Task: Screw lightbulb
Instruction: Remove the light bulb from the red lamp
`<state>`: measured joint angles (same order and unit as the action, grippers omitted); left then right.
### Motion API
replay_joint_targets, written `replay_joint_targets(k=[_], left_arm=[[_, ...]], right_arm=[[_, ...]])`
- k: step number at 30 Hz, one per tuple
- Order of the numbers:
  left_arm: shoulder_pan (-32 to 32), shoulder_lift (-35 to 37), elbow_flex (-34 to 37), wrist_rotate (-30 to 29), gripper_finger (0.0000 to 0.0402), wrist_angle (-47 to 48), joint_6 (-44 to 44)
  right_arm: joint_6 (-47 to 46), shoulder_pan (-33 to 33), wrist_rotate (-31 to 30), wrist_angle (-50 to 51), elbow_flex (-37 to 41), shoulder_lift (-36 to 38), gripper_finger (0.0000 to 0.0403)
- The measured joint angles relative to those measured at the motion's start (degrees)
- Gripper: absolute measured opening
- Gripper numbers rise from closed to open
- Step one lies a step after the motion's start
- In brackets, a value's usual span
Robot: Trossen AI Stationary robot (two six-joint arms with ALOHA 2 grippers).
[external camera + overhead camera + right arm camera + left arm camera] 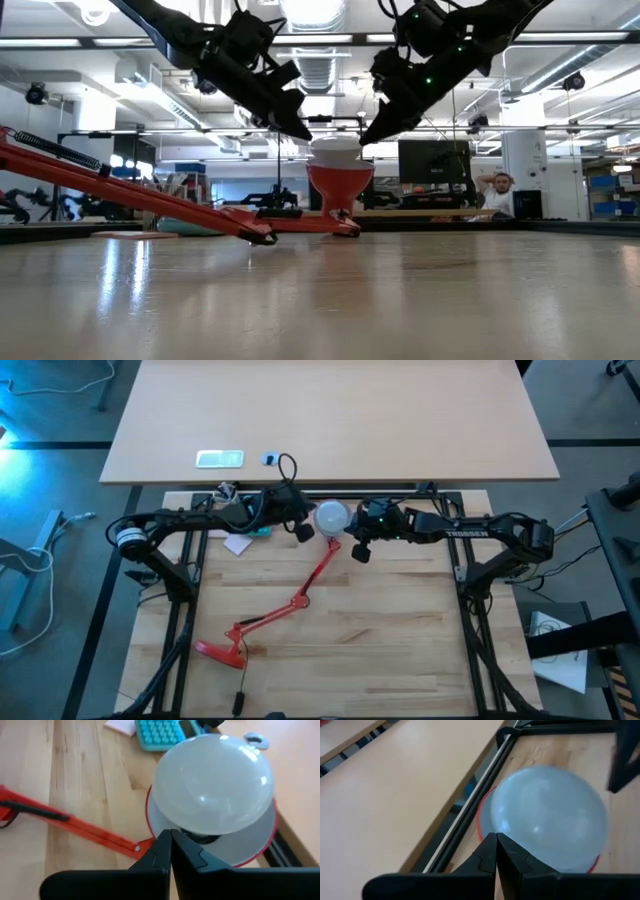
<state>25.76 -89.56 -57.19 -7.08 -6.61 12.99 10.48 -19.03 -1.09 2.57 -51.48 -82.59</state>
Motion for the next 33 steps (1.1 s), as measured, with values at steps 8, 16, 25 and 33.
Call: replay_joint_targets(k=[8,16,25,33], left_arm=[[0.5,-1.9,0.0,0.0,0.0,-3.3,0.0],[-1.9,-2.8,0.0,3.0,0.0,-1.7,-0.4],[-4.9,0.3,0.0,0.5,0.0,7.0,-0.4],[-4.4,0.6,0.0,-7.5,0.0,6.3,1.2]], right_arm=[[0.5,-0.1,0.0,-1.9,0.0,0.0,0.0],[1.0,-0.1,-4.1,-1.0,0.1,0.0,0.0],[4.2,-0.4,-13.2,-0.6,0.1,0.1,0.0],[1.2,-0.2,-3.6,1.8,0.1,0.4,0.0]])
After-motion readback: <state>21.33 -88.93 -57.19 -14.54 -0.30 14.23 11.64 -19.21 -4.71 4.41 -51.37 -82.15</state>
